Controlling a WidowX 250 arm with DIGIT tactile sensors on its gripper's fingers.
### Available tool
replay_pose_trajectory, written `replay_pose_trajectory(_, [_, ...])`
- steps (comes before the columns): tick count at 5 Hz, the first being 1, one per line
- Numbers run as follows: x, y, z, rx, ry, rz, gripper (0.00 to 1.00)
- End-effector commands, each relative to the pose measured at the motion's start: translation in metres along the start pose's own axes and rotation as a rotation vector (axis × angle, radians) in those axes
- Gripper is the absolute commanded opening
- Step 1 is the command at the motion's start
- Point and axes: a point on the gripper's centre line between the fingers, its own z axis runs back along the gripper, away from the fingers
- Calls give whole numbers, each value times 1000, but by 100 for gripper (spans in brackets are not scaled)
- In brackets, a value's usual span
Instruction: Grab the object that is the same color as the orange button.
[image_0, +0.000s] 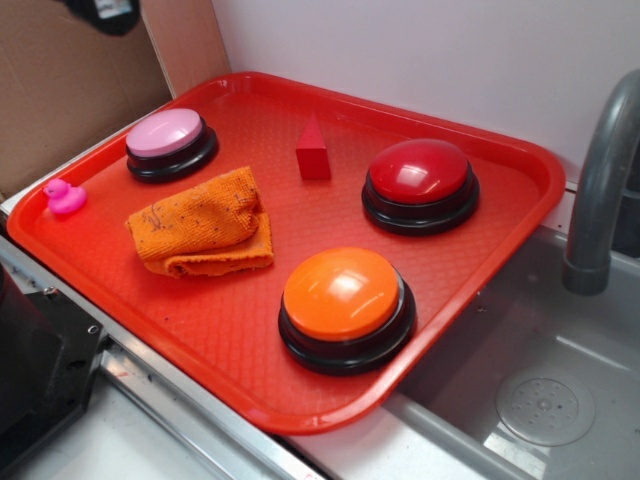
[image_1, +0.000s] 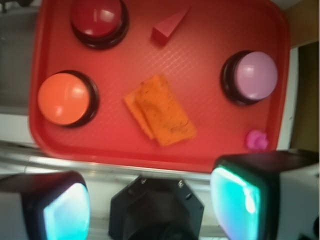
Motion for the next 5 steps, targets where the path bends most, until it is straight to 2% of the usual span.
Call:
replay_pose_trajectory(1, [31,-48,-38,13,39,-289,100])
replay_pose_trajectory(2, [16,-34,-85,49,61,-354,100])
replay_pose_trajectory(3, [-2,9,-104,15,58,-262,100])
replay_pose_trajectory(4, [-13,35,-109,-7,83,-183,100])
replay_pose_trajectory(5, [-7,45,-117,-19,104,-172,100])
